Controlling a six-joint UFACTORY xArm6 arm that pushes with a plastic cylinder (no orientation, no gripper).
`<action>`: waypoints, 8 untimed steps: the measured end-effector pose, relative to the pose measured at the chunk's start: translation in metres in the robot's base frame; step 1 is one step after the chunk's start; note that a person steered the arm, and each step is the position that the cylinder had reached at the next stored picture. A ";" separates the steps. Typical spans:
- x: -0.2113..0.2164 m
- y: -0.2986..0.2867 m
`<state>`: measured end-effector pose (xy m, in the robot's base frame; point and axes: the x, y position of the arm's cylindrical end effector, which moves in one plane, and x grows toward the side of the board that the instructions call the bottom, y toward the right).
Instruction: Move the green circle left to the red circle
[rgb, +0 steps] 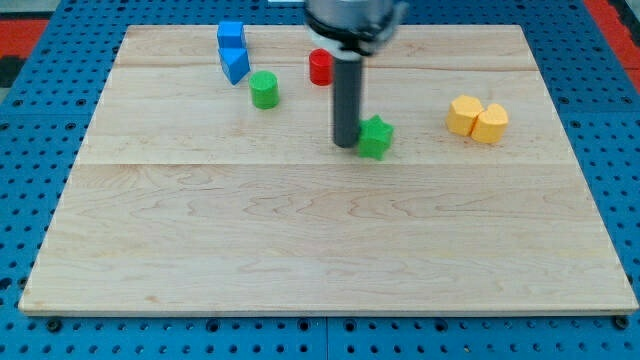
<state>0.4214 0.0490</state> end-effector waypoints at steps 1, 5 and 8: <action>-0.005 0.056; -0.074 -0.123; -0.104 -0.163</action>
<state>0.3174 -0.1136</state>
